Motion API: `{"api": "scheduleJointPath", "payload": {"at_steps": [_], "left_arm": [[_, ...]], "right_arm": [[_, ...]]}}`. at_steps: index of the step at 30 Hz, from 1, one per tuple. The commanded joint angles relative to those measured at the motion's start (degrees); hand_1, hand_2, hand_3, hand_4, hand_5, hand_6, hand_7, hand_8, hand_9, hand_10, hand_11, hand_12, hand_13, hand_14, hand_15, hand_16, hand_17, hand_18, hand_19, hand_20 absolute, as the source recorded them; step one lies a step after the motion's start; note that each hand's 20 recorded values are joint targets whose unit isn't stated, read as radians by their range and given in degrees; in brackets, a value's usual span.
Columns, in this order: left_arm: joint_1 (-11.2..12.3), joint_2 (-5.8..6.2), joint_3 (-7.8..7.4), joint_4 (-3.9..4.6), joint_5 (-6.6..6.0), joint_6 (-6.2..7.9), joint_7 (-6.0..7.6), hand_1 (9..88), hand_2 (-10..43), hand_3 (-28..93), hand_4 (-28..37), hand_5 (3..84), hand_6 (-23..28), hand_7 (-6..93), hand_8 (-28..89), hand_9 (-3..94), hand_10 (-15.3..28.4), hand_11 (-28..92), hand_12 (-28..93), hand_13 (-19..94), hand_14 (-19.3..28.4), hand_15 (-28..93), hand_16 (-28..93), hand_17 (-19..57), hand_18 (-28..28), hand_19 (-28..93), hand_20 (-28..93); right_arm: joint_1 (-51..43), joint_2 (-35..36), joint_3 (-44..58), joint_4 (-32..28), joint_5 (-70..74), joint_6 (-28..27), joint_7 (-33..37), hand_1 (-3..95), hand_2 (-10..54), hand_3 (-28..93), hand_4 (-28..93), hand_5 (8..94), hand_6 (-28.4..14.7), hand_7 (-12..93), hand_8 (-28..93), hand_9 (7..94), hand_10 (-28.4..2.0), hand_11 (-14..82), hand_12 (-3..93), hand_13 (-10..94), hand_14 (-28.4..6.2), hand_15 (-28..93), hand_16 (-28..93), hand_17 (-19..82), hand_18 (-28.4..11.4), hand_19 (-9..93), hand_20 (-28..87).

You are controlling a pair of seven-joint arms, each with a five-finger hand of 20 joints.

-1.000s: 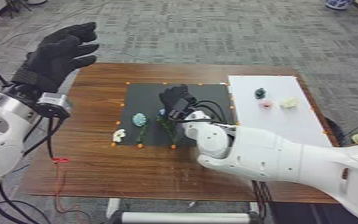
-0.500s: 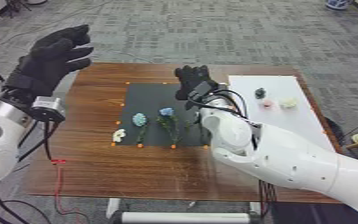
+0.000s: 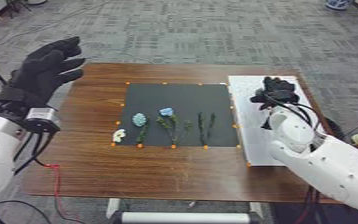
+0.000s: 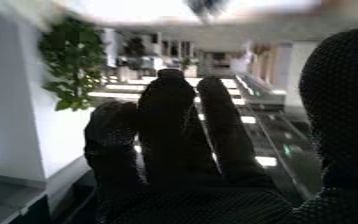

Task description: Arrange flowers

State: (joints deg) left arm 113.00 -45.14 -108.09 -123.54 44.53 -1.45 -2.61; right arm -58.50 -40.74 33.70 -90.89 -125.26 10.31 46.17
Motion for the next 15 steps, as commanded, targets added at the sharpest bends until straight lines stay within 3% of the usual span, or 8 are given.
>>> {"api": "scheduleJointPath", "payload": {"at_steps": [1,4,6,8,10,15], "left_arm": [[-0.65,-0.43,0.58,0.1,-0.18,0.64,0.07,26.1,-1.4,69,-26.5,23.5,1.6,19.7,-10,16.9,9.5,23,19,8,12.7,44,-5,-10.4,19.0,39,10],[-0.86,-0.33,0.77,0.16,-0.14,0.5,-0.18,26.1,-1.4,69,-26.5,23.5,1.6,19.7,-10,16.9,9.5,23,19,8,12.7,44,-5,-10.4,19.0,39,10],[-0.79,-0.27,0.65,0.13,-0.08,0.46,-0.1,26.1,-1.4,69,-26.5,23.5,1.6,19.7,-10,16.9,9.5,23,19,8,12.7,44,-5,-10.4,19.0,39,10],[-0.5,-0.22,0.41,0.05,-0.17,0.62,-0.05,26.1,-1.3,69,-26.5,23.6,1.6,19.7,-10,16.9,9.5,23,19,8,12.7,44,-5,-10.4,19.0,39,10],[-0.23,-0.15,0.13,-0.04,-0.09,0.52,0.04,26.1,-1.3,69,-26.5,23.5,1.6,19.7,-10,17.0,9.5,23,19,8,12.7,44,-5,-10.4,19.0,39,10],[0.08,0.4,-0.56,-0.11,-0.22,0.45,-0.35,26.1,-1.4,69,-26.5,23.6,1.6,19.7,-10,17.0,9.5,23,19,8,12.7,44,-5,-10.4,18.9,39,10]], "right_arm": [[-0.04,-0.55,-3.45,2.1,-0.44,0.35,-0.75,31.5,-9.5,71,-28,40.6,-5.8,19,-10,44.4,-13.9,18.5,19.3,57,-10.4,83,27,33,-21.5,89,52],[0.76,-1.35,-4.94,3.83,-1.58,1.45,-0.36,29.5,-9.5,79,-28,43.4,-3.9,22,-11,48.2,-11.7,22.5,20.2,59,-9.8,84,28,33,-21.3,90,52],[1.71,-1.45,-7.04,5.01,-3.66,5.11,0.71,32.8,-9.5,84,-28,50.4,-0.8,26,-14,55.4,-9.4,27.6,21.0,61,-8.8,83,29,35,-20.7,90,52],[2.25,-1.09,-8.25,5.13,-3.96,8.65,0.32,43.9,-9.5,82,-28,57.8,1.3,36,-7,67.5,-6.9,22.4,36.5,65,-7.2,83,30,38,-20.2,92,53],[2.43,-0.41,-8.13,3.74,-4.22,10.51,-0.53,51.5,-9.5,81,-28,67.5,2.5,43,-1,78.4,-5.2,24.3,47.1,70,-5.6,82,32,42,-19.7,93,54],[5.92,-0.09,-11.05,-2.33,-4.86,19.4,-4.79,53.9,-9.5,83,-28,76.4,1.7,40,-2,84.2,-5.0,25.8,50.6,74,-4.9,80,33,46,-19.7,93,55]]}}
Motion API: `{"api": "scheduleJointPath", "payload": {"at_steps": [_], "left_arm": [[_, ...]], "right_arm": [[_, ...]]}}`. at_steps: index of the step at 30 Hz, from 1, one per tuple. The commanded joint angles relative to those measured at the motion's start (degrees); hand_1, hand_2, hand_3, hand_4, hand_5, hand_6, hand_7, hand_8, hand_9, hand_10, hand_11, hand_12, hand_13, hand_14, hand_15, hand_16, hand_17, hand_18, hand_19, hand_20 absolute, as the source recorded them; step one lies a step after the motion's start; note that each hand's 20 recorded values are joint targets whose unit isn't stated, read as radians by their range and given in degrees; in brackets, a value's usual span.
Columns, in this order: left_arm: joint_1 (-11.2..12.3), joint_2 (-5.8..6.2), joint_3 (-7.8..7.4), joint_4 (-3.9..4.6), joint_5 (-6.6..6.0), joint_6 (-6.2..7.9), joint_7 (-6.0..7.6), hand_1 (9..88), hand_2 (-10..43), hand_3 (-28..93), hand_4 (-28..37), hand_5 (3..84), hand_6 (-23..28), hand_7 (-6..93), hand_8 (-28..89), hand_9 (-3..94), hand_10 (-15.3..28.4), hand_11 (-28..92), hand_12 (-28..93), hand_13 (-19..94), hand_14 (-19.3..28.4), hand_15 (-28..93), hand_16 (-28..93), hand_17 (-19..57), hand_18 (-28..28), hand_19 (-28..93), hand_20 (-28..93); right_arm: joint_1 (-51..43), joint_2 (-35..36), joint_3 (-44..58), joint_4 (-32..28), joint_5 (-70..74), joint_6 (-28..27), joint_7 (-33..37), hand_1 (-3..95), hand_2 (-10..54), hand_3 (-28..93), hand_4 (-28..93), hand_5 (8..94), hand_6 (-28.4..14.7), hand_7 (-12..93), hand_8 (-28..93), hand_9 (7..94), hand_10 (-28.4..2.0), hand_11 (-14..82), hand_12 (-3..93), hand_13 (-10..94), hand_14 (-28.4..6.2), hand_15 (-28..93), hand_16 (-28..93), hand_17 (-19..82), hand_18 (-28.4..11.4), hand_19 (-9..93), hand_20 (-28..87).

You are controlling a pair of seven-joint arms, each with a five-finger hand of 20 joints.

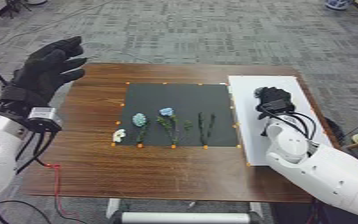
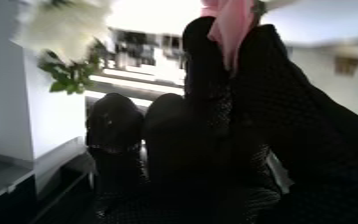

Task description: Arrange flowers

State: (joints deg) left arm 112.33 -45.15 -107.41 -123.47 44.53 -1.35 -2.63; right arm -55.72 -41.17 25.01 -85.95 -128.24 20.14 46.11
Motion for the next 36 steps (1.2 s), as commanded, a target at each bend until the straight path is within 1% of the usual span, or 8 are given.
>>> {"api": "scheduleJointPath", "payload": {"at_steps": [1,5,8,13,14,16,20,36], "left_arm": [[0.6,0.56,-1.29,-0.19,-0.22,0.29,-0.38,26.1,-1.4,69,-26.5,23.6,1.6,19.7,-10,17.0,9.5,23,19,8,12.7,44,-5,-10.4,18.9,39,10],[-1.16,1.17,-0.16,0.43,-0.22,0.0,-0.08,26.1,-1.4,69,-26.6,23.6,1.6,19.7,-10,17.0,9.5,23,19,8,12.7,44,-5,-10.4,19.0,39,10],[-2.55,1.47,0.91,0.73,-0.17,-0.41,-0.23,26.1,-1.4,69,-26.7,23.5,1.6,19.8,-10,17.0,9.6,23,19,8,12.8,44,-5,-10.4,19.0,39,10],[-6.01,2.19,3.77,1.58,-0.16,-1.46,-0.66,26.1,-1.4,69,-26.6,23.6,1.6,19.7,-10,17.0,9.5,23,19,8,12.8,44,-5,-10.4,19.0,39,10],[-7.12,2.39,4.75,2.03,-0.15,-1.42,-0.4,26.1,-1.4,69,-26.6,23.6,1.6,19.7,-10,17.0,9.6,23,19,8,12.8,44,-5,-10.4,19.0,39,10],[-7.96,2.37,5.61,2.33,-0.14,-1.49,0.01,26.1,-1.4,69,-26.6,23.6,1.7,19.7,-10,17.0,9.6,22,19,8,12.8,44,-5,-10.4,18.9,39,10],[-7.38,2.13,5.16,1.79,-0.08,-1.46,0.01,26.2,-1.4,69,-26.6,23.7,1.6,19.7,-10,17.0,9.5,22,19,8,12.7,44,-5,-10.4,19.0,39,10],[-8.03,2.32,5.29,1.53,0.08,-1.3,0.49,26.1,-1.7,69,-26.9,23.8,1.6,19.7,-10,17.0,9.3,23,19,8,12.7,44,-5,-10.4,19.0,39,10]], "right_arm": [[4.9,-0.49,-3.91,-8.14,-1.86,10.49,-5.05,53.9,-9.5,83,-28,76.9,1.6,39,-2,84.7,-5.1,25.4,50.5,74,-4.9,80,33,46,-19.8,93,55],[11.0,-5.58,-8.92,-9.39,-0.72,11.74,-9.84,54.2,-9.5,82,-28,78.0,1.6,38,-2,85.3,-5.1,24.5,50.4,74,-4.7,80,34,46,-19.9,93,55],[15.32,-10.63,-13.81,-7.47,-0.26,12.4,-12.72,54.3,-9.5,82,-28,78.2,1.7,38,-2,85.5,-5.2,24.2,50.6,74,-4.6,80,34,46,-19.7,93,56],[19.81,-16.23,-21.02,-4.34,-0.46,11.76,-12.89,54.2,-9.5,82,-28,78.1,2.1,38,-2,85.7,-5.0,23.2,50.8,74,-4.5,80,35,46,-19.6,93,56],[19.95,-16.86,-21.26,-3.81,0.22,10.95,-13.41,54.2,-9.5,82,-28,78.0,2.2,38,-2,85.7,-4.9,23.0,50.7,74,-4.6,80,35,46,-19.6,93,57],[21.32,-17.63,-23.89,-3.15,1.11,11.01,-12.86,54.2,-9.5,82,-28,77.9,2.3,38,-2,85.9,-4.8,22.5,50.5,74,-4.6,80,35,46,-19.5,93,57],[22.39,-18.24,-27.23,-2.4,0.92,10.57,-12.41,54.3,-9.5,82,-28,78.0,2.6,38,-3,86.1,-4.7,22.2,50.3,74,-4.5,80,35,46,-19.4,93,57],[22.17,-18.8,-29.17,2.61,-0.71,6.61,-10.95,53.4,-9.5,82,-28,78.3,3.6,38,-4,87.0,-4.8,19.5,49.1,73,-4.8,81,36,45,-19.4,93,58]]}}
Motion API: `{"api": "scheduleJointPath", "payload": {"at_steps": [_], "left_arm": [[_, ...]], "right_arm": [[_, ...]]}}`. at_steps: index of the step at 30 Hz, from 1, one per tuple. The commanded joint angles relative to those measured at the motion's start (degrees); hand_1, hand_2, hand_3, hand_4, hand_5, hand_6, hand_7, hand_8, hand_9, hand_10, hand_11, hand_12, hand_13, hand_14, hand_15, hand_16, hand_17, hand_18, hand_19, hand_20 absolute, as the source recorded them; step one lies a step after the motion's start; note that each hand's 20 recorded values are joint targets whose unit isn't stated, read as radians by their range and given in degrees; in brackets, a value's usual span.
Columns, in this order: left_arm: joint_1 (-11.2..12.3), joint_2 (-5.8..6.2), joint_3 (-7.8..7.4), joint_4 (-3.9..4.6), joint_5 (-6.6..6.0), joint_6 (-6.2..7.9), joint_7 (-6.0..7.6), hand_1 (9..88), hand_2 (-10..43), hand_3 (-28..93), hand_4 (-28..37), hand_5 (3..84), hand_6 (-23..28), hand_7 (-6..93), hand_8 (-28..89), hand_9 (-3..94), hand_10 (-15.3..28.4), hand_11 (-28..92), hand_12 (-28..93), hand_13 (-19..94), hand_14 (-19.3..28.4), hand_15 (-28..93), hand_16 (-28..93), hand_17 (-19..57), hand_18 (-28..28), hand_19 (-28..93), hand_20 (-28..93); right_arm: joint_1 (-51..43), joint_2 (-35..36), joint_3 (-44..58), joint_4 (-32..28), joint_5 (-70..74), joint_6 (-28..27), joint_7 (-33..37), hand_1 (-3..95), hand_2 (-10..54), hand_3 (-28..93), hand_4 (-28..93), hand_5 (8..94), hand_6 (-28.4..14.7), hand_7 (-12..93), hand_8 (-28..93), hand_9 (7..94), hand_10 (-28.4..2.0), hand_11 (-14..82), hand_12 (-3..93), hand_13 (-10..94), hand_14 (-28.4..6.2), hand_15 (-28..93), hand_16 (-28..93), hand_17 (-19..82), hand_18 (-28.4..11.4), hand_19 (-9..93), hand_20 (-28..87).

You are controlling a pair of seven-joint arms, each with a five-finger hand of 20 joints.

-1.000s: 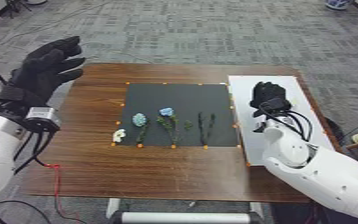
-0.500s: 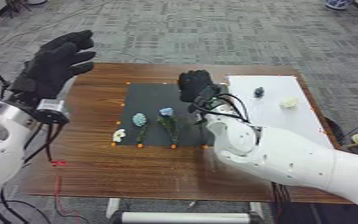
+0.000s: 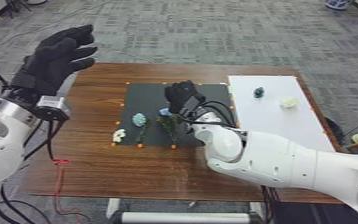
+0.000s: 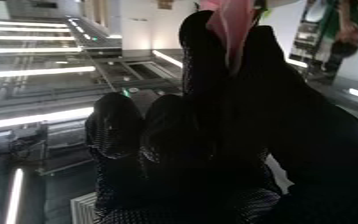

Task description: Arrange flowers

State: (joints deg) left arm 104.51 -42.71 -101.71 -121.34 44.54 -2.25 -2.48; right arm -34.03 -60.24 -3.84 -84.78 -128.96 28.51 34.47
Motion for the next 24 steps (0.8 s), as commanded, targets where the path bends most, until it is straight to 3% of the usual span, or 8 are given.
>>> {"api": "scheduleJointPath", "payload": {"at_steps": [1,4,11,20,24], "left_arm": [[-0.18,-0.04,-0.48,-0.61,0.01,-0.25,0.37,26.1,-1.7,69,-27.0,23.8,1.6,19.8,-10,17.0,9.3,23,19,8,12.7,44,-5,-10.4,19.0,39,10],[0.24,-0.23,-0.98,-0.8,0.0,-0.13,0.32,26.1,-1.7,69,-27.0,23.8,1.6,19.6,-10,17.1,9.4,23,19,8,12.7,44,-5,-10.4,19.0,39,10],[-0.61,0.0,-0.32,-0.51,0.01,0.13,0.6,26.1,-1.6,69,-27.2,23.9,1.7,19.7,-10,17.1,9.4,23,19,8,12.8,44,-5,-10.4,19.0,39,10],[-0.27,0.03,-0.72,-0.62,0.0,0.03,0.61,26.0,-1.7,69,-27.2,23.9,1.6,19.9,-10,17.1,9.5,23,19,8,12.8,44,-5,-10.4,19.0,39,10],[0.15,0.04,-0.9,-0.87,0.0,0.2,0.76,26.1,-1.6,69,-27.3,23.7,1.6,19.9,-10,17.2,9.5,23,19,8,12.9,44,-5,-10.4,19.0,39,10]], "right_arm": [[0.83,0.26,-0.96,1.62,0.1,-1.74,0.5,53.3,-9.5,82,-28,78.2,3.6,38,-4,87.1,-4.8,19.3,49.0,73,-4.8,81,36,45,-19.4,93,58],[0.92,0.45,-1.48,1.69,-0.23,-3.09,-0.45,53.3,-9.5,82,-28,78.2,3.7,38,-4,87.2,-4.8,19.0,49.0,73,-4.8,81,36,45,-19.4,93,58],[-0.28,1.43,-0.31,0.65,-0.78,-6.33,-0.65,52.8,-9.5,82,-28,77.6,4.3,37,-4,87.1,-4.7,17.7,48.1,72,-4.8,81,36,44,-19.3,93,58],[-0.09,3.02,0.14,-1.19,-0.8,-6.17,-0.8,43.8,-9.5,78,-28,70.5,4.3,35,-4,82.6,-4.2,13.2,45.3,70,-5.3,82,36,42,-19.5,93,58],[-0.28,3.62,0.16,-2.1,-0.45,-7.67,-0.89,40.9,-9.5,79,-28,67.4,4.4,34,-5,77.8,-5.3,17.9,38.4,68,-5.9,81,35,40,-19.8,93,56]]}}
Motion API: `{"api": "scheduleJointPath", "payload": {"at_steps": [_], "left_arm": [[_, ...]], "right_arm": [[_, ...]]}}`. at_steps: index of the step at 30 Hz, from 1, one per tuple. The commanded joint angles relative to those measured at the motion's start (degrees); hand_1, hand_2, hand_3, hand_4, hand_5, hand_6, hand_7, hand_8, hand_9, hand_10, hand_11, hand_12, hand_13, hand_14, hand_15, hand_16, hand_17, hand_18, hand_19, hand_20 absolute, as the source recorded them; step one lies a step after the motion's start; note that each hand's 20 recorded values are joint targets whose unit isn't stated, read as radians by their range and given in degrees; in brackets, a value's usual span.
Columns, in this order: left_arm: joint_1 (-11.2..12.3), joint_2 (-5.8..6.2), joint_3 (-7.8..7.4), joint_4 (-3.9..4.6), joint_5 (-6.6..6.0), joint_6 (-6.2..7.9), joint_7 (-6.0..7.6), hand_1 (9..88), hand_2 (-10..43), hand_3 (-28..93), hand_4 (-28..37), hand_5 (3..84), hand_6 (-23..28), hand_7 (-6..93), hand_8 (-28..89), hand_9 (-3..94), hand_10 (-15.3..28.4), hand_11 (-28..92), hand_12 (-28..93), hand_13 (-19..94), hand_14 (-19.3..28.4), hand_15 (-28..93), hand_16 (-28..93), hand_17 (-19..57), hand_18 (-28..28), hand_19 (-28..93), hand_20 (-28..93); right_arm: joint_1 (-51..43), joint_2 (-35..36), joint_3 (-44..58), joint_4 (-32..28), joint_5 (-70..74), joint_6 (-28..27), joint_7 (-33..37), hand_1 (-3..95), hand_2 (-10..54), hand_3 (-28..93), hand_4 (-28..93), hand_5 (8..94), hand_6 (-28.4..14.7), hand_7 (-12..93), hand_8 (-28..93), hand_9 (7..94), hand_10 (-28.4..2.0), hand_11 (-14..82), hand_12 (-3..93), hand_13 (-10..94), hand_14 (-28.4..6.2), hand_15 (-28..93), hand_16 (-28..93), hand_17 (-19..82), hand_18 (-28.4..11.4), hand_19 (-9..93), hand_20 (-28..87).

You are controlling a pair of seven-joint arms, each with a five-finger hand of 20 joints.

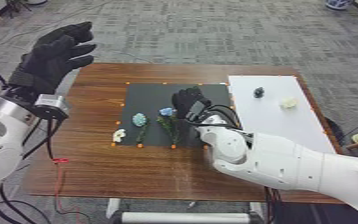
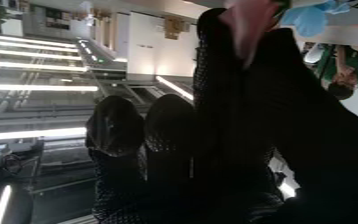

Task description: Arrange flowers

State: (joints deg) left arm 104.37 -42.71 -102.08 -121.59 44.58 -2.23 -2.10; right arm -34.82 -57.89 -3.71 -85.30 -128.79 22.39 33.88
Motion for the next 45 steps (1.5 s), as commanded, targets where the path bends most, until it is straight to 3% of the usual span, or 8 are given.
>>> {"api": "scheduleJointPath", "payload": {"at_steps": [1,12,16,18,21,26,34,45], "left_arm": [[0.49,-0.04,-0.72,-0.69,-0.12,0.09,0.34,26.0,-1.6,69,-27.4,23.6,1.6,20.0,-10,17.2,9.5,23,19,8,12.9,44,-5,-10.4,19.0,39,10],[0.45,-0.21,-0.62,-0.49,-0.05,0.1,0.0,26.0,-1.7,70,-27.5,23.9,1.8,20.0,-10,17.2,9.4,23,19,8,12.9,44,-5,-10.4,19.0,39,10],[1.47,-1.08,-1.07,-0.74,-0.08,0.35,0.33,26.0,-1.7,70,-27.5,23.9,1.8,20.1,-10,17.2,9.4,23,19,8,12.9,44,-5,-10.4,19.0,39,10],[2.27,-1.37,-1.72,-0.88,-1.26,0.54,0.64,26.0,-1.7,70,-27.5,24.0,1.8,20.1,-10,17.2,9.4,23,19,8,12.8,44,-5,-10.4,18.9,39,10],[2.4,-1.89,-1.62,-0.74,-0.56,0.43,0.43,25.9,-1.7,70,-27.3,24.0,1.8,19.9,-10,17.2,9.4,23,19,8,12.8,44,-5,-10.4,19.0,39,10],[4.24,-2.04,-2.95,-1.29,-0.72,0.88,0.42,26.1,-1.6,69,-27.2,24.1,1.8,19.8,-10,17.1,9.4,23,19,8,12.7,44,-5,-10.4,18.9,39,10],[5.71,-2.48,-4.11,-1.43,-0.62,0.2,0.3,26.1,-1.5,69,-27.1,24.1,1.8,19.7,-10,17.2,9.3,23,19,8,12.7,44,-5,-10.4,18.9,39,10],[6.5,-2.77,-4.29,-1.7,-0.67,-0.1,0.05,26.1,-1.5,69,-26.8,24.1,1.8,19.5,-10,17.1,9.3,23,19,8,12.7,44,-5,-10.4,18.9,39,10]], "right_arm": [[0.58,1.35,-0.12,-1.7,-0.63,-1.65,-0.19,39.7,-9.5,80,-28,66.6,4.4,33,-5,76.2,-5.6,20.1,36.1,68,-6.0,80,35,40,-19.9,93,56],[-2.15,3.27,4.85,-4.2,-1.71,-3.91,-0.23,34.9,-9.5,85,-28,63.2,4.0,30,-14,69.1,-7.4,29.2,26.6,67,-6.3,81,34,39,-19.9,93,56],[-6.58,6.77,12.34,-7.14,-2.26,0.28,2.71,34.0,-9.5,86,-28,61.5,3.6,30,-17,65.9,-7.6,30.4,24.4,66,-6.3,81,34,39,-20.1,93,56],[-8.29,8.36,15.49,-8.45,-2.67,3.23,5.51,33.9,-9.5,87,-28,60.4,3.0,30,-17,63.8,-8.0,30.5,24.4,67,-6.3,81,34,39,-19.9,93,56],[-11.18,11.32,20.35,-9.37,-4.24,4.26,7.89,34.1,-9.5,87,-28,59.1,2.4,29,-16,62.2,-9.1,30.2,24.3,67,-6.4,81,33,39,-19.8,93,57],[-15.98,16.01,27.4,-8.24,-3.43,0.03,9.08,33.1,-9.5,87,-28,53.2,0.5,28,-15,56.7,-10.5,29.4,23.9,64,-7.2,82,33,38,-19.7,93,57],[-28.16,21.08,40.46,-7.83,0.7,-7.77,12.21,25.7,-9.5,84,-28,32.1,-7.5,18,-10,33.1,-16.6,19.1,21.9,51,-11.9,84,28,31,-20.4,87,52],[-30.56,19.76,41.75,-3.32,3.57,-12.22,14.46,24.2,-9.5,83,-28,29.7,-9.5,12,-7,35.9,-19.4,12.6,18.4,54,-11.4,85,26,34,-20.5,90,49]]}}
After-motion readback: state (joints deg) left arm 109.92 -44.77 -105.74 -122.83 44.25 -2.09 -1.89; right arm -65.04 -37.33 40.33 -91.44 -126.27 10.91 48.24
